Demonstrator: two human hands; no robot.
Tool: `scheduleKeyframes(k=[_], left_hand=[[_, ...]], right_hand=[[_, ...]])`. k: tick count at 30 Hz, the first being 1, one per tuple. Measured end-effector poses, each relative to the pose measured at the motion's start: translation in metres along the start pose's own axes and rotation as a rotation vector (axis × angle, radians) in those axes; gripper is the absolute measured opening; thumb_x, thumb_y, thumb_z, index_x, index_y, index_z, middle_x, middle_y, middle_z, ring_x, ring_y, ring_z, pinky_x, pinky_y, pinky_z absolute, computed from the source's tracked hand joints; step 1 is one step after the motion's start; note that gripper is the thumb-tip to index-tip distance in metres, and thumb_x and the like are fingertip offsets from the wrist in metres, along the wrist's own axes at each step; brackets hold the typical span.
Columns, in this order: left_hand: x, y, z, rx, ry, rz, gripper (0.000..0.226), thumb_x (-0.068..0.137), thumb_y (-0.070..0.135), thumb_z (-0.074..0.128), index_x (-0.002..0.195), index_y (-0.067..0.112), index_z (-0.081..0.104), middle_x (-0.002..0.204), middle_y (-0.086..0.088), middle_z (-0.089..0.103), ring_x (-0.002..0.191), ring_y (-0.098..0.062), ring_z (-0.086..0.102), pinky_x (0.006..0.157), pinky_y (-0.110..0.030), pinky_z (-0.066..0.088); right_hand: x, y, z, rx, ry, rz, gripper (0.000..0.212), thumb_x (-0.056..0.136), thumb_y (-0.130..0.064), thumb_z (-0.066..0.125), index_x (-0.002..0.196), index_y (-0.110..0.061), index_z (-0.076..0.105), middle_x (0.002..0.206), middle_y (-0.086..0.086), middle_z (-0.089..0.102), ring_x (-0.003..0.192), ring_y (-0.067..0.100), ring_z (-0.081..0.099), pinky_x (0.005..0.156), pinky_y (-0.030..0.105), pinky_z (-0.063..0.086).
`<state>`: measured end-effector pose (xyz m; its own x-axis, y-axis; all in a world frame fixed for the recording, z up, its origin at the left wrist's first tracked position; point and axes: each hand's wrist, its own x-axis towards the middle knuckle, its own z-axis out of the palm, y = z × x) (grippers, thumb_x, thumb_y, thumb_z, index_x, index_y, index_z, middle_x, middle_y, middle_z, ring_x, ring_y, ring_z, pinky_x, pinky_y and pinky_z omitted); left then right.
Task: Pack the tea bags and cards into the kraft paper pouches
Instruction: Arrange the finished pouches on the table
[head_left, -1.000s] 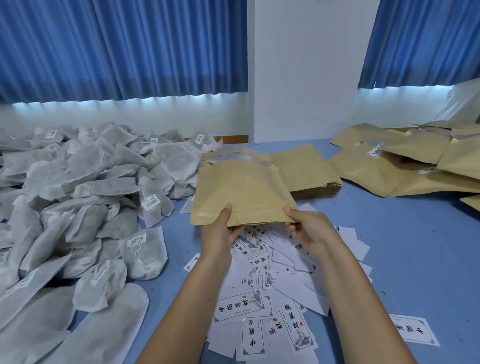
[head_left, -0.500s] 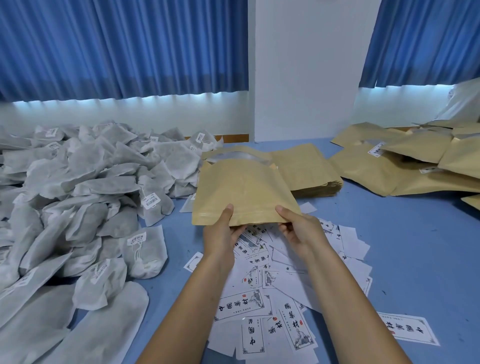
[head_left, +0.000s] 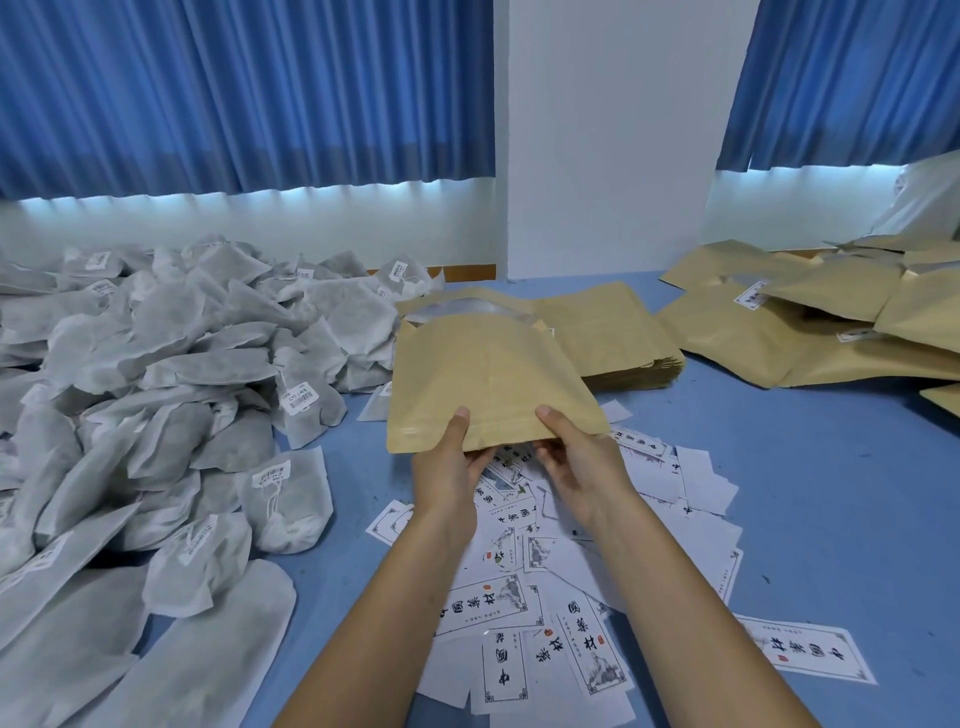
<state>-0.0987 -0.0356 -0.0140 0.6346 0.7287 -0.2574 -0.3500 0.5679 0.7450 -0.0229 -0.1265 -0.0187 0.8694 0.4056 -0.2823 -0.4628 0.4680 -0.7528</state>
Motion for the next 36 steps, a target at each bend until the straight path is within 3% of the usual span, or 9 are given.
scheduleKeyframes(k=[2, 5, 8, 13, 18, 24, 29, 32, 36], left_hand=[[-0.002, -0.002, 0.000, 0.008, -0.016, -0.016, 0.027, 0.091, 0.015, 0.063, 0.117, 0.008, 0.057, 0.116, -0.011, 0.066, 0.099, -0.022, 0.067, 0.070, -0.024, 0.059], [-0.002, -0.003, 0.001, 0.044, -0.059, -0.034, 0.031, 0.090, 0.016, 0.063, 0.119, 0.008, 0.056, 0.116, -0.011, 0.066, 0.098, -0.023, 0.068, 0.073, -0.027, 0.058], [0.001, 0.001, -0.002, 0.111, -0.069, -0.056, 0.024, 0.088, 0.019, 0.066, 0.110, 0.012, 0.059, 0.107, -0.012, 0.069, 0.086, -0.024, 0.071, 0.063, -0.026, 0.058], [0.009, 0.015, -0.010, 0.202, 0.007, -0.029, 0.017, 0.087, 0.019, 0.068, 0.095, 0.005, 0.064, 0.086, -0.012, 0.074, 0.073, -0.024, 0.073, 0.056, -0.023, 0.056], [0.006, 0.011, -0.006, 0.332, 0.037, 0.031, 0.013, 0.086, 0.019, 0.069, 0.087, 0.007, 0.067, 0.089, -0.015, 0.073, 0.062, -0.015, 0.068, 0.047, -0.018, 0.049], [0.002, 0.014, -0.006, 0.417, 0.064, 0.049, 0.011, 0.085, 0.020, 0.069, 0.079, 0.011, 0.065, 0.074, -0.009, 0.072, 0.045, -0.010, 0.050, 0.053, -0.021, 0.042], [-0.007, 0.006, -0.001, 0.508, -0.090, 0.024, 0.007, 0.086, 0.014, 0.067, 0.087, 0.008, 0.065, 0.070, -0.006, 0.071, 0.055, -0.009, 0.066, 0.047, -0.018, 0.045], [-0.009, 0.004, 0.000, 0.541, -0.107, 0.003, 0.005, 0.084, 0.011, 0.069, 0.085, 0.007, 0.066, 0.065, -0.007, 0.070, 0.052, -0.009, 0.064, 0.049, -0.020, 0.044], [-0.006, 0.006, 0.000, 0.518, -0.067, 0.014, 0.007, 0.082, 0.007, 0.069, 0.086, 0.002, 0.066, 0.065, -0.012, 0.068, 0.044, -0.011, 0.056, 0.046, -0.020, 0.041]], right_hand=[[-0.002, 0.003, 0.003, -0.029, -0.040, 0.001, 0.017, 0.082, 0.000, 0.070, 0.094, -0.009, 0.063, 0.093, 0.005, 0.068, 0.084, 0.017, 0.064, 0.072, 0.025, 0.054], [-0.002, 0.000, 0.003, -0.070, -0.027, -0.045, 0.027, 0.082, 0.004, 0.068, 0.106, -0.006, 0.062, 0.093, 0.005, 0.068, 0.080, 0.014, 0.063, 0.056, 0.018, 0.051], [0.002, -0.007, -0.002, -0.089, 0.012, -0.092, 0.028, 0.083, 0.004, 0.067, 0.108, -0.008, 0.060, 0.095, 0.005, 0.065, 0.076, 0.013, 0.060, 0.048, 0.016, 0.045], [0.006, -0.013, -0.007, -0.019, 0.029, -0.026, 0.018, 0.082, -0.001, 0.071, 0.096, -0.009, 0.062, 0.095, 0.006, 0.066, 0.084, 0.016, 0.061, 0.061, 0.019, 0.051], [0.005, -0.007, -0.003, -0.071, 0.006, -0.008, 0.010, 0.084, 0.005, 0.065, 0.090, -0.002, 0.061, 0.082, 0.008, 0.062, 0.064, 0.015, 0.053, 0.056, 0.018, 0.048], [0.005, -0.006, -0.003, 0.029, 0.014, 0.033, 0.008, 0.082, 0.003, 0.068, 0.083, -0.001, 0.062, 0.075, 0.008, 0.066, 0.066, 0.015, 0.059, 0.057, 0.018, 0.054], [0.001, 0.002, 0.000, -0.104, -0.097, 0.047, 0.005, 0.081, 0.000, 0.071, 0.080, 0.001, 0.066, 0.073, 0.009, 0.070, 0.064, 0.017, 0.065, 0.058, 0.021, 0.055], [0.000, 0.003, -0.001, -0.144, -0.101, 0.017, 0.009, 0.080, 0.002, 0.070, 0.073, 0.000, 0.066, 0.068, 0.009, 0.067, 0.051, 0.013, 0.060, 0.050, 0.018, 0.050], [-0.001, 0.006, 0.001, -0.114, -0.131, 0.027, 0.004, 0.081, 0.001, 0.070, 0.081, 0.001, 0.066, 0.072, 0.008, 0.070, 0.059, 0.014, 0.065, 0.056, 0.019, 0.053]])
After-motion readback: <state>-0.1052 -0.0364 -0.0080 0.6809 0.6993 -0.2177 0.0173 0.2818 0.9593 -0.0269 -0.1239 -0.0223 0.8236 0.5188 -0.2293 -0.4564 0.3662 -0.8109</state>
